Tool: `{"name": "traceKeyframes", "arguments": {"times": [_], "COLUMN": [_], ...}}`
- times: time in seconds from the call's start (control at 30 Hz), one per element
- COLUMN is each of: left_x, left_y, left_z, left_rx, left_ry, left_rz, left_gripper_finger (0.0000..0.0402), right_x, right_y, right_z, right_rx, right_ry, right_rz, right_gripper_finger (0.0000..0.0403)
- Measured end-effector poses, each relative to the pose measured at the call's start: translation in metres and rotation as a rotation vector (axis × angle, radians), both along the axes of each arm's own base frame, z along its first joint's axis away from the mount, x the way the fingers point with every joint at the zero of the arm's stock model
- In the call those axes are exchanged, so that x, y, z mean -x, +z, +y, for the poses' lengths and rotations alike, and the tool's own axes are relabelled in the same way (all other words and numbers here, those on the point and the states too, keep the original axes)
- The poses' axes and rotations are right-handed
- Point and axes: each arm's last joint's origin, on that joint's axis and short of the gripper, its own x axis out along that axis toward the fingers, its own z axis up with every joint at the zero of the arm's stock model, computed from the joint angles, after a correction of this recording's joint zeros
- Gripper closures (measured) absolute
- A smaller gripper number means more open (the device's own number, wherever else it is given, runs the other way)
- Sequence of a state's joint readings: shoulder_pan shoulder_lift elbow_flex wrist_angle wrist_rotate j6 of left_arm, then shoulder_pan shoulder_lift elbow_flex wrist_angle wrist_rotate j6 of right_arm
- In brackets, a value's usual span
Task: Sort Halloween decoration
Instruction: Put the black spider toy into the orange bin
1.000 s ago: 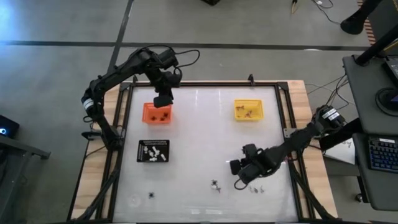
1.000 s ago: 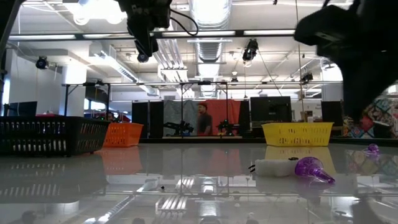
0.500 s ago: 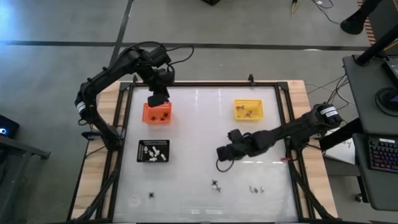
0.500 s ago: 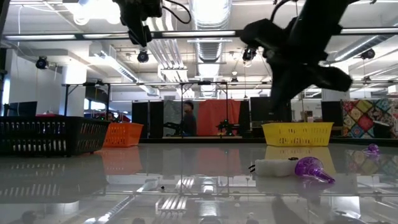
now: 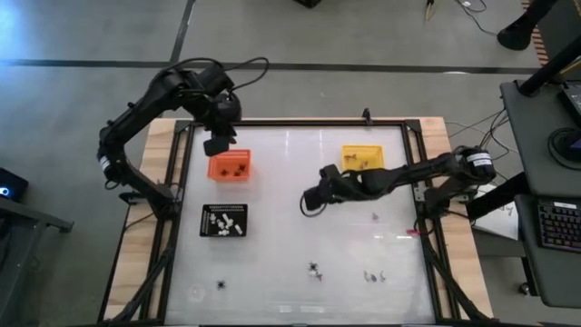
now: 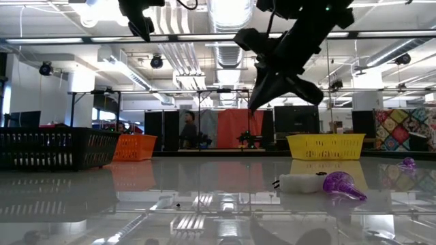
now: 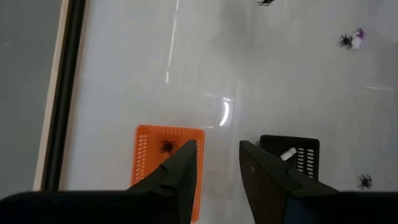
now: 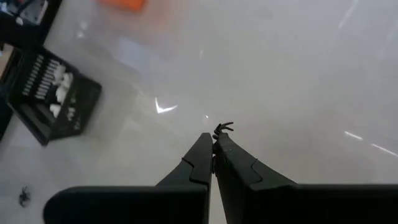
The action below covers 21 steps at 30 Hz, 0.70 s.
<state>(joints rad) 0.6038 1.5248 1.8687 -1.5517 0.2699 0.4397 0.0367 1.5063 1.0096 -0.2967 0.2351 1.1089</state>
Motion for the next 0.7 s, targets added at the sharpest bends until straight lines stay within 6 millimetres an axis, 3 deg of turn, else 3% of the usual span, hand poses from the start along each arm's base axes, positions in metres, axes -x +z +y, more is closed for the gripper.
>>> {"name": "traceKeyframes", "arguments": {"times": [0.4, 0.7], "left_x": [0.008, 0.008], "left_y": [0.005, 0.006], "left_z": [0.000, 0.001], "left_rx": [-0.088, -0.132], "left_ry": [0.023, 0.028], "left_rz": [0.022, 0.030], "left_gripper_finger": [0.0299, 0.0299], "right_x": [-0.018, -0.048], "right_y": [0.013, 0.005], "right_z": [-0.049, -0.076], "right_rx": [0.075, 0.108], "right_ry": [-0.038, -0.018], "right_rz": [-0.231, -0.339], "right_gripper_finger": [0.0394, 0.0394]}}
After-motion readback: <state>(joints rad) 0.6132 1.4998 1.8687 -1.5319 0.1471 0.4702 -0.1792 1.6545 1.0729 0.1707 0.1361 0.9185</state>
